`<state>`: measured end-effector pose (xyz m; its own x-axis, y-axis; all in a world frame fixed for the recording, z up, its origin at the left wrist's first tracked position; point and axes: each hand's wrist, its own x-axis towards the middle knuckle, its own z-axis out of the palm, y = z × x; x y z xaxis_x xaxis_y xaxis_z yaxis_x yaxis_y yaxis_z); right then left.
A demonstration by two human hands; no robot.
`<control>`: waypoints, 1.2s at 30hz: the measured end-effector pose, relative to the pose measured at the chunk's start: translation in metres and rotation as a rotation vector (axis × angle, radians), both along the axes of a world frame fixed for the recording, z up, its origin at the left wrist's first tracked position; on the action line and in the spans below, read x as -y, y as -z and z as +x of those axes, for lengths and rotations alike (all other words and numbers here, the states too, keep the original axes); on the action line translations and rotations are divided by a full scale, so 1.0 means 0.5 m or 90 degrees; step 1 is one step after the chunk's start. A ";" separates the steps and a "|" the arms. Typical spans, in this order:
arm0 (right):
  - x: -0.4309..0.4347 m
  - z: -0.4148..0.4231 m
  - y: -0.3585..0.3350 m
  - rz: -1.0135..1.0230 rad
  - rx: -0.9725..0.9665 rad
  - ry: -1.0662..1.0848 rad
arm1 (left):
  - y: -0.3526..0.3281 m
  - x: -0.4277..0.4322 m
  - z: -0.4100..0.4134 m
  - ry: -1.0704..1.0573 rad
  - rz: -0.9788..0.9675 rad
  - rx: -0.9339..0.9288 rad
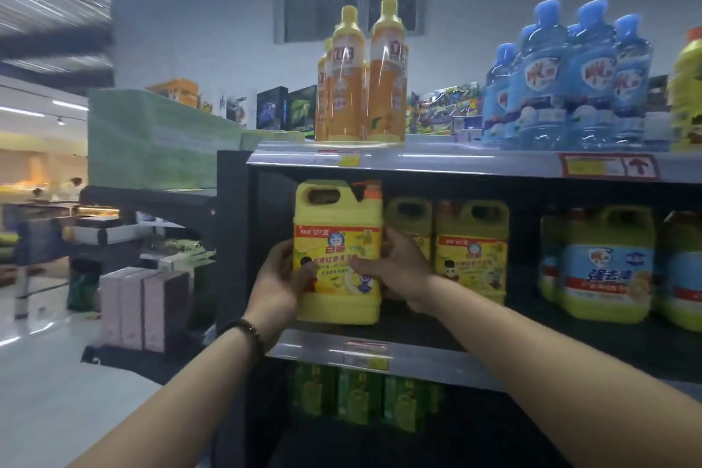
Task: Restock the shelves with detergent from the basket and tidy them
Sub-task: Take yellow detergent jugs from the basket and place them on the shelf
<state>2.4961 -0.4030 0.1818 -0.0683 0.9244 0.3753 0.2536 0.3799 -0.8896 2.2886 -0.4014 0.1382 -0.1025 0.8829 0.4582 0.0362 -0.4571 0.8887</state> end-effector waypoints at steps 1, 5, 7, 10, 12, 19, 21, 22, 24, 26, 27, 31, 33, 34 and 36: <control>-0.021 -0.009 0.012 0.014 -0.002 0.002 | 0.011 -0.023 -0.006 -0.029 0.005 -0.025; -0.084 -0.036 0.066 0.051 0.068 0.056 | 0.053 -0.086 -0.015 -0.114 0.019 -0.129; -0.109 -0.037 0.072 0.061 0.107 0.085 | 0.059 -0.103 -0.011 -0.143 0.032 -0.161; -0.129 -0.043 0.058 0.046 0.158 0.118 | 0.052 -0.118 -0.004 -0.179 0.037 -0.203; -0.135 -0.049 0.053 0.033 0.179 0.133 | 0.048 -0.123 0.001 -0.195 0.032 -0.235; -0.128 -0.041 0.045 -0.007 0.235 0.155 | 0.028 -0.104 -0.010 -0.183 -0.046 -0.318; -0.103 -0.032 0.046 -0.006 0.255 0.162 | 0.020 -0.074 -0.009 -0.177 -0.057 -0.335; -0.079 -0.029 0.047 0.007 0.266 0.164 | 0.021 -0.051 -0.002 -0.176 -0.055 -0.337; -0.019 -0.022 0.056 0.044 0.297 0.163 | 0.041 -0.003 0.012 -0.185 -0.012 -0.363; 0.045 -0.011 0.076 0.082 0.319 0.178 | 0.077 0.055 0.031 -0.224 0.078 -0.434; 0.080 -0.001 0.086 0.086 0.316 0.179 | 0.095 0.084 0.042 -0.231 0.132 -0.447; 0.217 0.061 0.151 0.041 0.269 0.124 | 0.171 0.202 0.091 -0.227 0.238 -0.432; 0.271 0.107 0.198 0.022 0.272 0.130 | 0.231 0.254 0.118 -0.173 0.205 -0.436; 0.295 0.131 0.227 0.003 0.274 0.126 | 0.267 0.276 0.131 -0.144 0.173 -0.448; 0.340 0.179 0.297 -0.060 0.281 0.119 | 0.346 0.317 0.156 -0.076 0.113 -0.486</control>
<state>2.5857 -0.5731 0.0335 -0.0322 0.9645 0.2622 0.6703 0.2154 -0.7101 2.3667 -0.5601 -0.0351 0.2071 0.7931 0.5728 0.6644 -0.5438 0.5128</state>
